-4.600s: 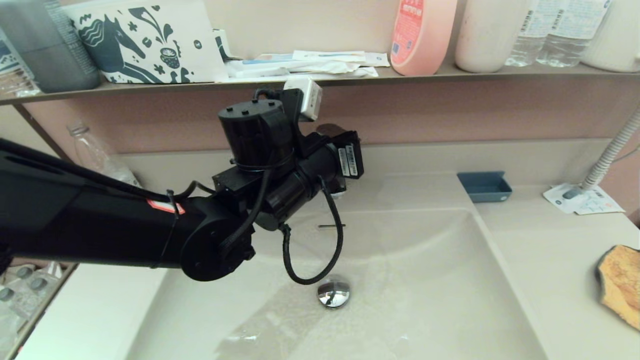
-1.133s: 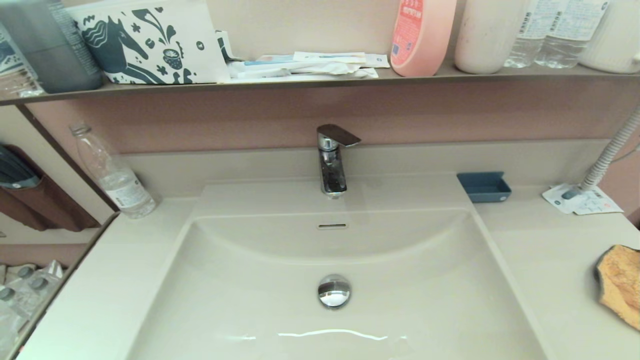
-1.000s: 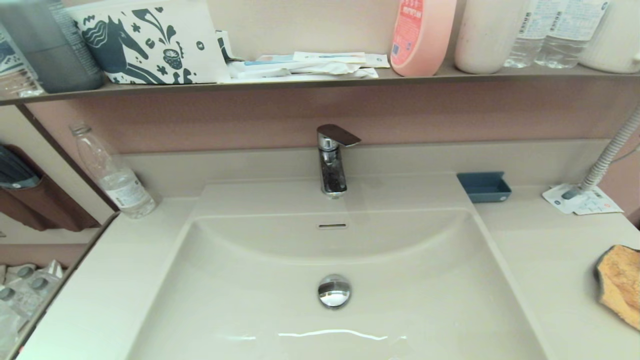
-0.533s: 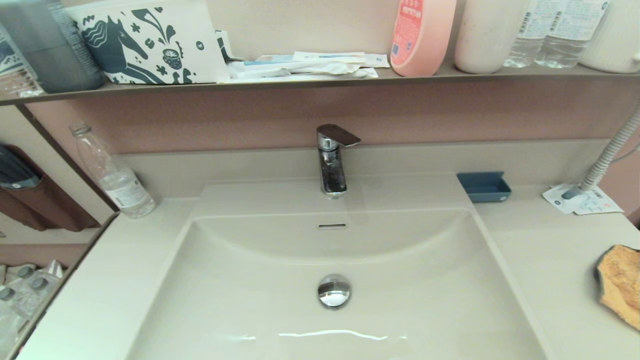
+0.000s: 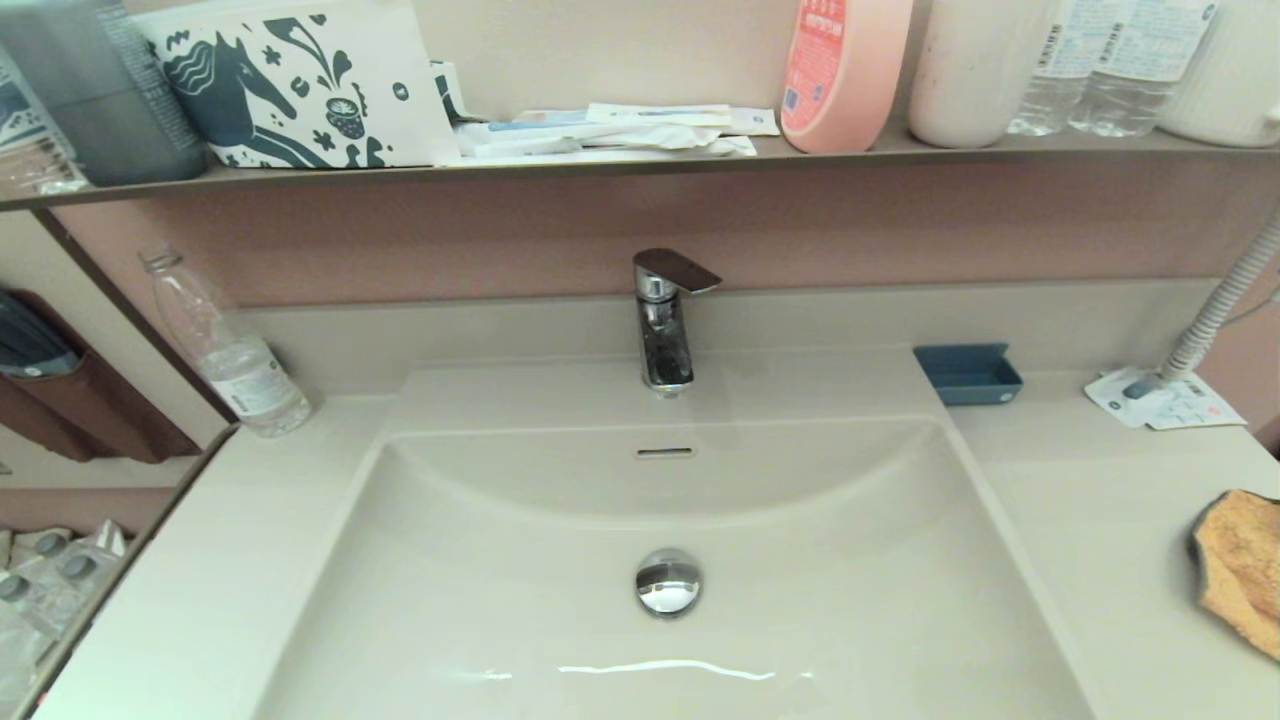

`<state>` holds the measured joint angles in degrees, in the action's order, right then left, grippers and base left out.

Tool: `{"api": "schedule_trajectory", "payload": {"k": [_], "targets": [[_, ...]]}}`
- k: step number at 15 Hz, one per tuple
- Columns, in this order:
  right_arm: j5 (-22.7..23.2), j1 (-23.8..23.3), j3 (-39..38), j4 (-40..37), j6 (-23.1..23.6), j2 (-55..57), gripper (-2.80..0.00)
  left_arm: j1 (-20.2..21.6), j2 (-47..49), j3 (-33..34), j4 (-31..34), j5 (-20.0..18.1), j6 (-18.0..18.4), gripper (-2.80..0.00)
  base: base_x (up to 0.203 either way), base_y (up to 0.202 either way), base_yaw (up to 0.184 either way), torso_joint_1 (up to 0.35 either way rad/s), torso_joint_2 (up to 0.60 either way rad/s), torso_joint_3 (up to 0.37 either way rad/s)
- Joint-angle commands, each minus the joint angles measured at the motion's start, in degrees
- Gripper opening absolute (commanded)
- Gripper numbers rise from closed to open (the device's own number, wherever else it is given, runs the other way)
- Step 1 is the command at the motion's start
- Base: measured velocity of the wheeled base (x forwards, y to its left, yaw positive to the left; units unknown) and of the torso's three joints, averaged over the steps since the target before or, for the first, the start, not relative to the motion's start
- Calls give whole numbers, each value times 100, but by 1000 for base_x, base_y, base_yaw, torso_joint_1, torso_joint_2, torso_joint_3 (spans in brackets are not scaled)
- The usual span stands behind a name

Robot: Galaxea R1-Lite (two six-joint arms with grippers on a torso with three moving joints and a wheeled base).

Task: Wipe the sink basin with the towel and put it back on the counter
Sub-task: Pick up the cloth

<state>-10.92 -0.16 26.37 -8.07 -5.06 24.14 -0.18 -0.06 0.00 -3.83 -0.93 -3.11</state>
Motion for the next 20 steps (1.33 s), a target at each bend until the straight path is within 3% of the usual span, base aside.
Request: {"api": "schedule_trajectory", "payload": {"k": [1,4,7,9,11,16,19,20], "targets": [[-156,-44,487,-104,23,1170,-280,1,15,0,-4,-3,-12,-280,0,0,0,0,0,0],[-432,-788,1665,-737,123,2692,-280,1,6,0,-4,2,-9,-280,0,0,0,0,0,0],[-259,-1929,3013,-2286,248,4182,-280,1,7,0,-4,-4,-7,-280,0,0,0,0,0,0],[19,-2683,3334,-3087,473,4853,-280,1,14,0,-4,-2,-6,-280,0,0,0,0,0,0],[260,-3149,3343,-3331,695,5234,-280,1,15,0,-4,0,-11,-280,0,0,0,0,0,0],[416,-3252,3098,-3247,1027,5635,-280,1,15,0,-4,5,-6,-280,0,0,0,0,0,0],[373,-3433,3099,-2436,1525,5862,-280,1,12,0,-4,-4,-6,-280,0,0,0,0,0,0],[347,-3489,3110,-2274,1645,5937,0,1,15,0,-4,5,-6,-280,0,0,0,0,0,0]]}}
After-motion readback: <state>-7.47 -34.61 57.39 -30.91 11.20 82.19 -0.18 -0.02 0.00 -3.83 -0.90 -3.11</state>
